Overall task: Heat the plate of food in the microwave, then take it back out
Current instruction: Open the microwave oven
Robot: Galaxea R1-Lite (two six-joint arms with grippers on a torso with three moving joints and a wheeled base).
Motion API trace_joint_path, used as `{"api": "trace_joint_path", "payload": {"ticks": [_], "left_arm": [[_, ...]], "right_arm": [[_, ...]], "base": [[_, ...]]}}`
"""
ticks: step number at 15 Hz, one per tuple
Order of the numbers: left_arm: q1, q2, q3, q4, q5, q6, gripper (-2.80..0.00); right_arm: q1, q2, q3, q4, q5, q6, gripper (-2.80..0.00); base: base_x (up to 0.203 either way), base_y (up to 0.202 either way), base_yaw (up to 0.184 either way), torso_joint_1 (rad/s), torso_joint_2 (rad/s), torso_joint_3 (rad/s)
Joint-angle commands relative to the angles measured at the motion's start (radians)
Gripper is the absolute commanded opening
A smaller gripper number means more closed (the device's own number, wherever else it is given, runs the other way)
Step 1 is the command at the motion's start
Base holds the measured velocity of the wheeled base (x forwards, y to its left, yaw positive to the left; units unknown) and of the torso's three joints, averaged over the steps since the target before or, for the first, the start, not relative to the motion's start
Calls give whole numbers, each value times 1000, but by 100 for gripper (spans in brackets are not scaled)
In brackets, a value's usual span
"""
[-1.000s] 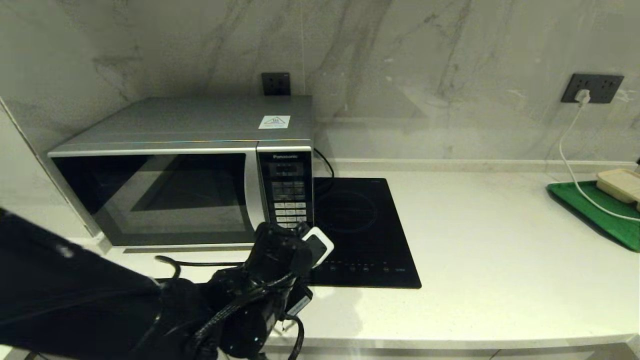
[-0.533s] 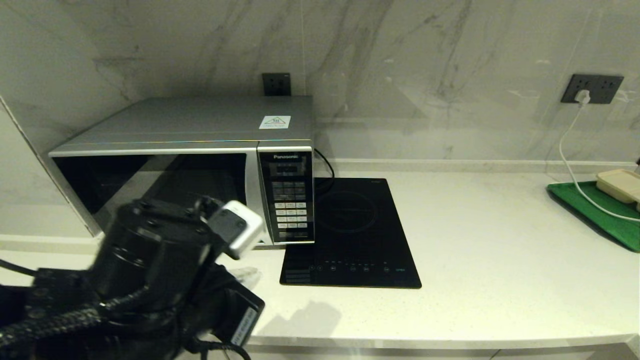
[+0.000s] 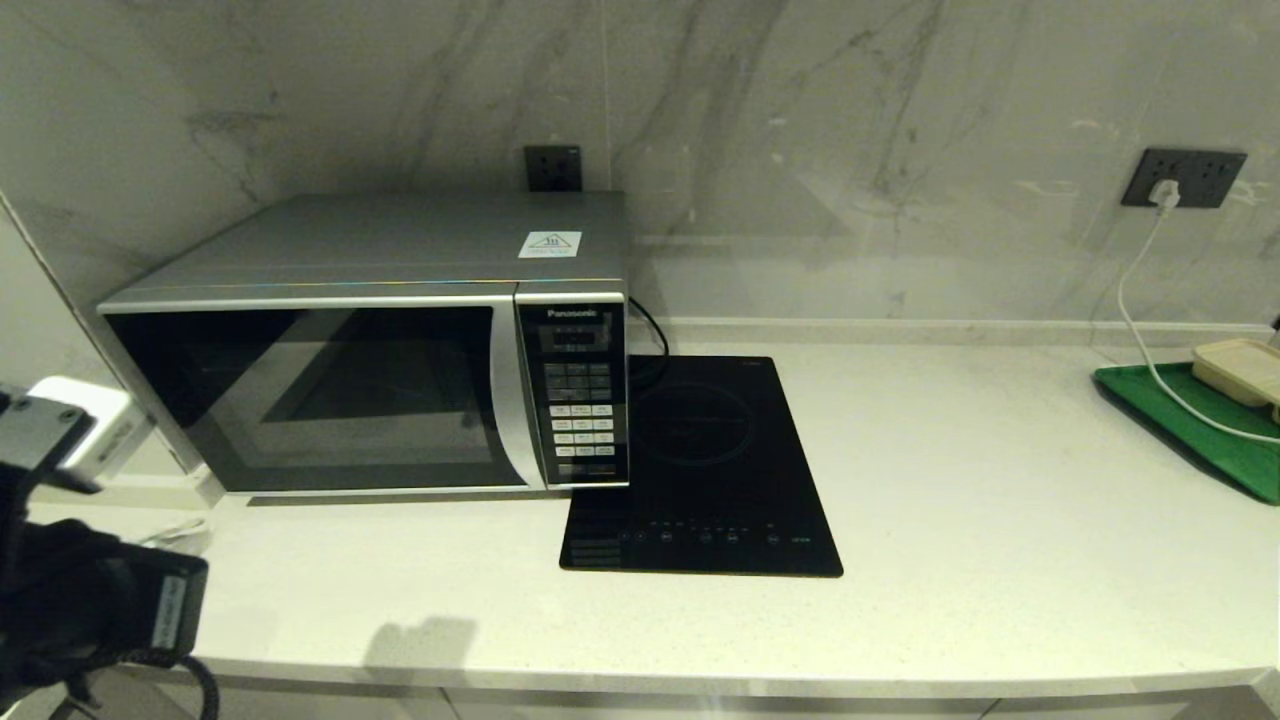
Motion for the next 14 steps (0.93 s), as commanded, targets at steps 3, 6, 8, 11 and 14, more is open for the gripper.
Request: {"api": "trace_joint_path", "payload": {"ticks": [3, 6, 8, 11, 14], "left_arm": [[162, -316, 118, 25, 15, 28, -280], [216, -520, 129, 138, 20, 69, -280], [234, -636, 130, 248, 21, 98, -280], [282, -764, 128, 353, -12, 138, -280], [289, -768, 93, 364, -70, 80, -280]], "right_arm": [[0, 0, 0, 0, -1, 1, -280], [0, 0, 0, 0, -1, 0, -280], [0, 0, 0, 0, -1, 1, -280], [0, 0, 0, 0, 0, 0, -280], [0, 0, 0, 0, -1, 1, -280]], "base": [[0, 0, 0, 0, 0, 0], [0, 0, 0, 0, 0, 0], [0, 0, 0, 0, 0, 0], [0, 0, 0, 0, 0, 0], [0, 0, 0, 0, 0, 0]]}}
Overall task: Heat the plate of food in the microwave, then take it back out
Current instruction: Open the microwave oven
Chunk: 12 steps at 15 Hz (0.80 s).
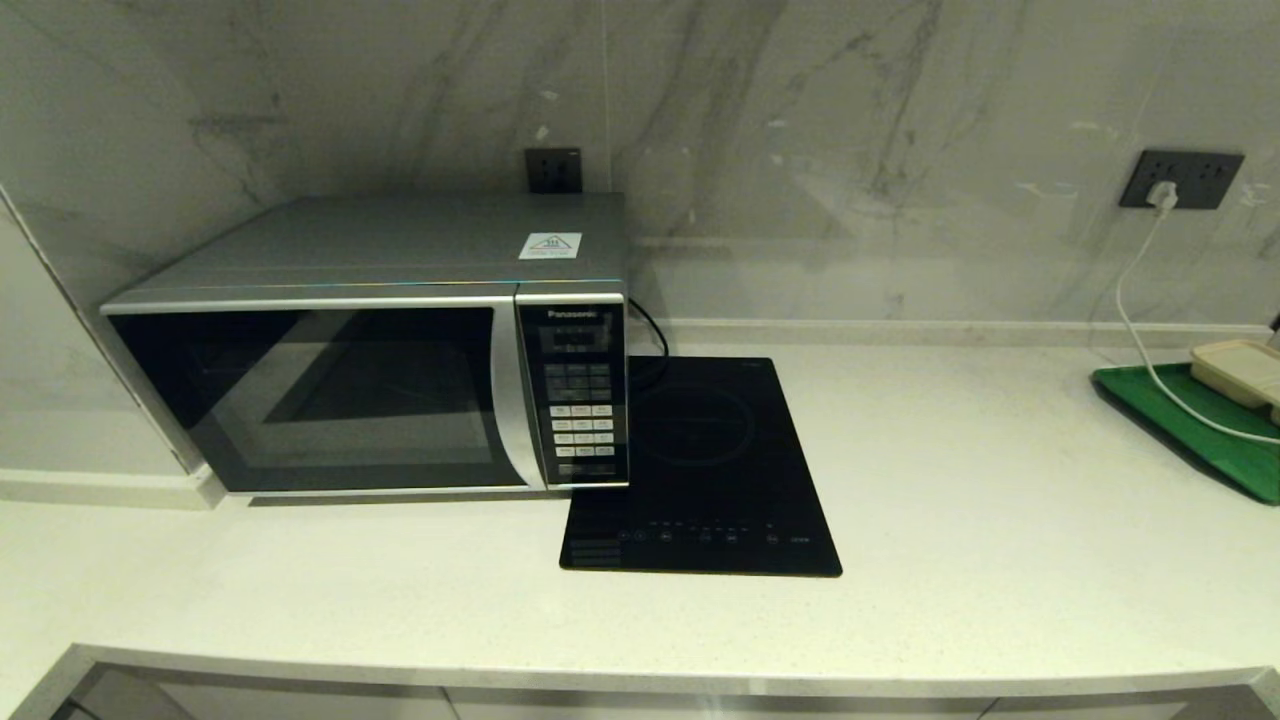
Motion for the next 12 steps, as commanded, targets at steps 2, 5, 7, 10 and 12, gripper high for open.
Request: {"api": "trace_joint_path", "payload": {"ticks": [2, 5, 7, 10, 12], "left_arm": [[27, -28, -61, 2, -153, -7, -280], [185, -27, -88, 17, -384, -5, -280], [181, -31, -64, 67, -421, -53, -280], [168, -37, -38, 29, -435, -107, -280], [152, -42, -42, 20, -437, -89, -280]], "right_arm": [[0, 0, 0, 1, 0, 0, -280], [0, 0, 0, 1, 0, 0, -280], [0, 0, 0, 1, 0, 0, -280], [0, 0, 0, 1, 0, 0, -280], [0, 0, 0, 1, 0, 0, -280]], "base": [[0, 0, 0, 0, 0, 0], [0, 0, 0, 0, 0, 0], [0, 0, 0, 0, 0, 0], [0, 0, 0, 0, 0, 0], [0, 0, 0, 0, 0, 0]]}}
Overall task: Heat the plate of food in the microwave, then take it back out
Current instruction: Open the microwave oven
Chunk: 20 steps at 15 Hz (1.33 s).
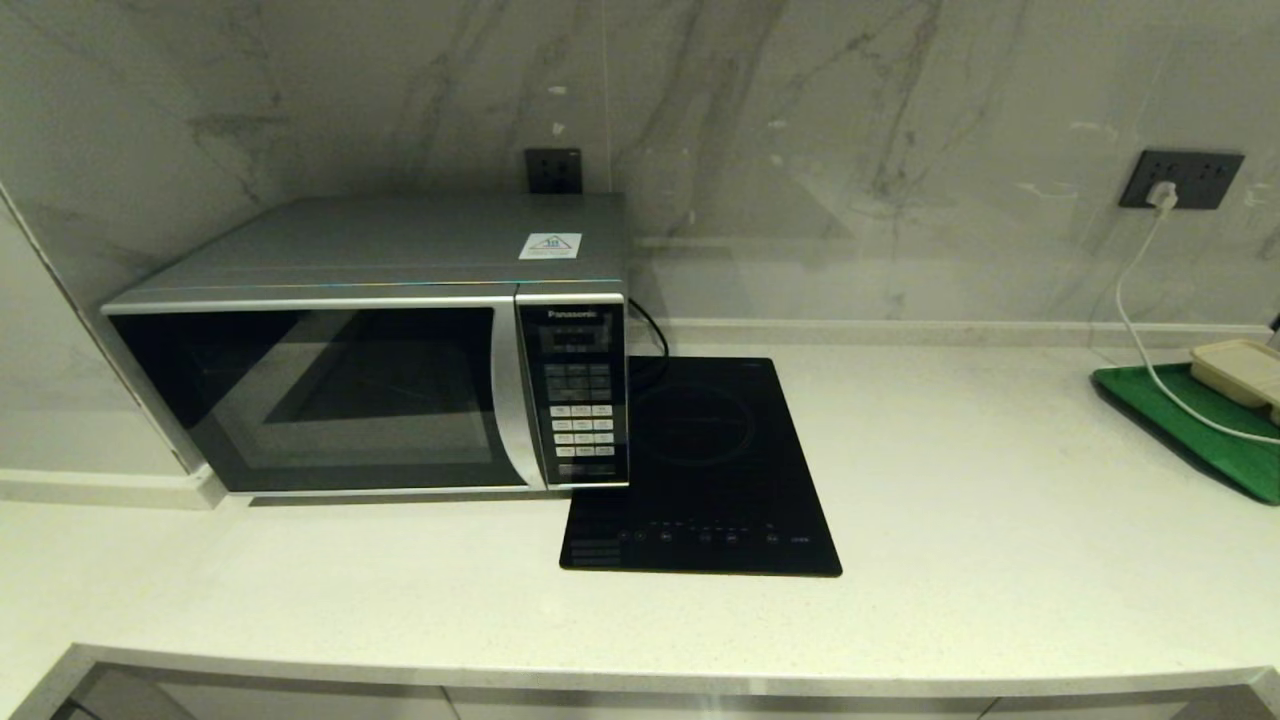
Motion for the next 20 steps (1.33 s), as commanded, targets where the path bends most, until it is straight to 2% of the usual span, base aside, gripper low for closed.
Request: {"api": "trace_joint_path", "payload": {"ticks": [1, 4, 5, 10, 12, 16, 18, 20], "left_arm": [[-10, -10, 2, 4, -2, 5, -280], [-37, -92, 47, 2, -5, 18, -280], [-51, -135, 85, -12, -18, 43, -280], [-60, -247, 421, -334, -43, 113, -280], [-60, -265, 525, -449, -38, 118, -280], [-54, -268, 539, -441, -35, 95, -280], [-54, -268, 535, -425, -22, 21, -280], [-53, -268, 532, -415, -17, 8, -280]], "right_arm": [[0, 0, 0, 0, -1, 1, -280], [0, 0, 0, 0, -1, 1, -280], [0, 0, 0, 0, -1, 1, -280], [0, 0, 0, 0, -1, -1, -280], [0, 0, 0, 0, -1, 1, -280], [0, 0, 0, 0, -1, 1, -280], [0, 0, 0, 0, -1, 1, -280], [0, 0, 0, 0, -1, 1, -280]], "base": [[0, 0, 0, 0, 0, 0], [0, 0, 0, 0, 0, 0], [0, 0, 0, 0, 0, 0], [0, 0, 0, 0, 0, 0], [0, 0, 0, 0, 0, 0], [0, 0, 0, 0, 0, 0], [0, 0, 0, 0, 0, 0], [0, 0, 0, 0, 0, 0]]}}
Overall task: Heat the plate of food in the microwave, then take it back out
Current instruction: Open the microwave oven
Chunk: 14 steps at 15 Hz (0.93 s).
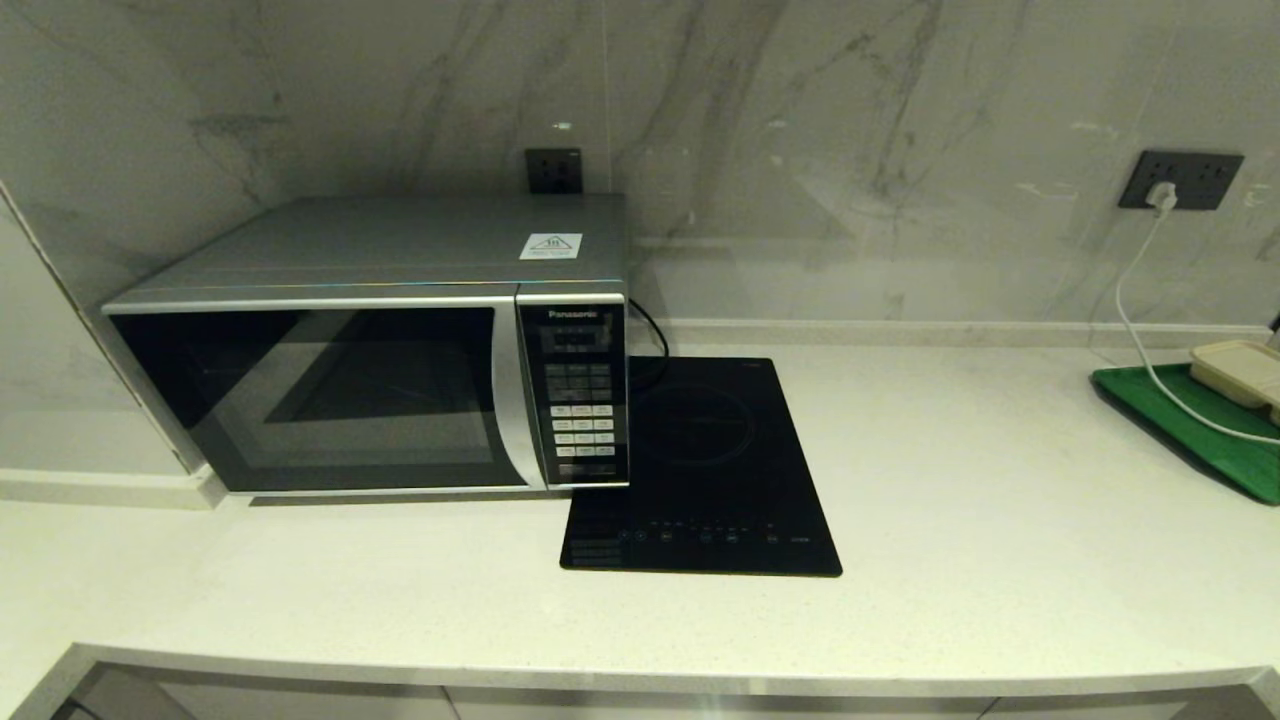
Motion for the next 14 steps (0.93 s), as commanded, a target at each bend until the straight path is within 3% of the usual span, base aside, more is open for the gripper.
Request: {"api": "trace_joint_path", "payload": {"ticks": [1, 12, 14], "left_arm": [[2, -1, -2, -1, 2, -3, -280], [2, -1, -4, 3, 13, -6, -280], [1, 30, -87, 27, 16, -5, -280]], "right_arm": [[0, 0, 0, 0, -1, 1, -280], [0, 0, 0, 0, -1, 1, -280], [0, 0, 0, 0, -1, 1, -280]], "base": [[0, 0, 0, 0, 0, 0], [0, 0, 0, 0, 0, 0], [0, 0, 0, 0, 0, 0]]}}
